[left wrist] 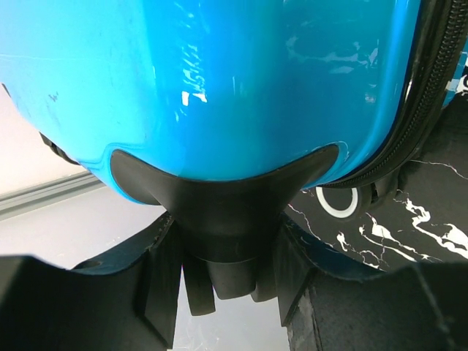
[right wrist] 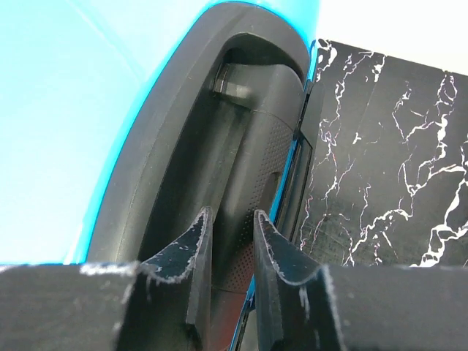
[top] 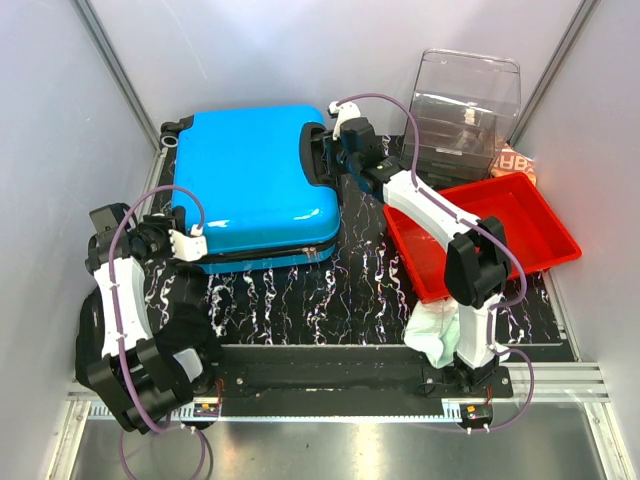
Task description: Open, take out, and arrange the luggage
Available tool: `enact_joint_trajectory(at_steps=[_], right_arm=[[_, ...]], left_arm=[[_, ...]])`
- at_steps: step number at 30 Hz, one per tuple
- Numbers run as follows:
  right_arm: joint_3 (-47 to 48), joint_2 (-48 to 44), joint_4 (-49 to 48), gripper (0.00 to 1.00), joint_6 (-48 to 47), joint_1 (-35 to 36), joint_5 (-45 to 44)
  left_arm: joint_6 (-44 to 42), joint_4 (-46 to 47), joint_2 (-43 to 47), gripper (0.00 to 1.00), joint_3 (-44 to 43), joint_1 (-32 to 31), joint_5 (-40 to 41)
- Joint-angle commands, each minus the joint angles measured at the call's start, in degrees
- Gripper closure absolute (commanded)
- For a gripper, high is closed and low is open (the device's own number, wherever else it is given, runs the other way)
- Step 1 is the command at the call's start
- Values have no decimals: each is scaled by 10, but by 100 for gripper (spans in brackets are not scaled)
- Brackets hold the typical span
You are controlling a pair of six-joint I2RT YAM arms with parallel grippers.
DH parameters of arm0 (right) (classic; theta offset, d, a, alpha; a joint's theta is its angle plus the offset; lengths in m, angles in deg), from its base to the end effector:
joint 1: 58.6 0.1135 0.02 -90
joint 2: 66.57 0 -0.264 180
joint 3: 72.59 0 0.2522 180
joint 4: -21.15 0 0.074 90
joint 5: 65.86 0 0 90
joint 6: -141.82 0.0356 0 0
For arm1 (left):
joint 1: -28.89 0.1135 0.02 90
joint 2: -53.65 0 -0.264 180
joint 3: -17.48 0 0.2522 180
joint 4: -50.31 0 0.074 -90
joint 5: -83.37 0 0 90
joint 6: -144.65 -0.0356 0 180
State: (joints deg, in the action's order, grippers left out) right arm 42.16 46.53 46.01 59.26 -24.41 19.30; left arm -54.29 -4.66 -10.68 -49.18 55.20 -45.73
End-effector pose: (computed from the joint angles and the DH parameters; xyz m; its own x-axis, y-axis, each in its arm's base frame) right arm 0.3957 0.2652 0.3205 -0.3874 -0.1072 -0.9156 -0.4494 0.8892 0.0860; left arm 0.2065 0.0771 0.2809 0.2304 0.9328 -0.2772 0.6742 0.0524 0.7367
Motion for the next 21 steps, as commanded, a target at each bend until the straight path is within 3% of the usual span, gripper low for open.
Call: enact_joint_trajectory(at_steps=[1,9,12,16,21], right_arm=[[9,20,96,79,35,47,134],[-13,-50,147,29,2,43,21],[-16,-81,172,19,2,29,-28],[-32,-126,177,14,-7,13,-39],[-67,-166,171,18,-19,12,-26]], left_arm=[[34,-71,-24,100,11,-45,-129],[36,-70,-13,100,15,-45,-119],[39,-70,-9,100,15,-45,-116],[48,-70,-5,100,12,-45,-114],[55,-70,3,100,16,-45,-114]])
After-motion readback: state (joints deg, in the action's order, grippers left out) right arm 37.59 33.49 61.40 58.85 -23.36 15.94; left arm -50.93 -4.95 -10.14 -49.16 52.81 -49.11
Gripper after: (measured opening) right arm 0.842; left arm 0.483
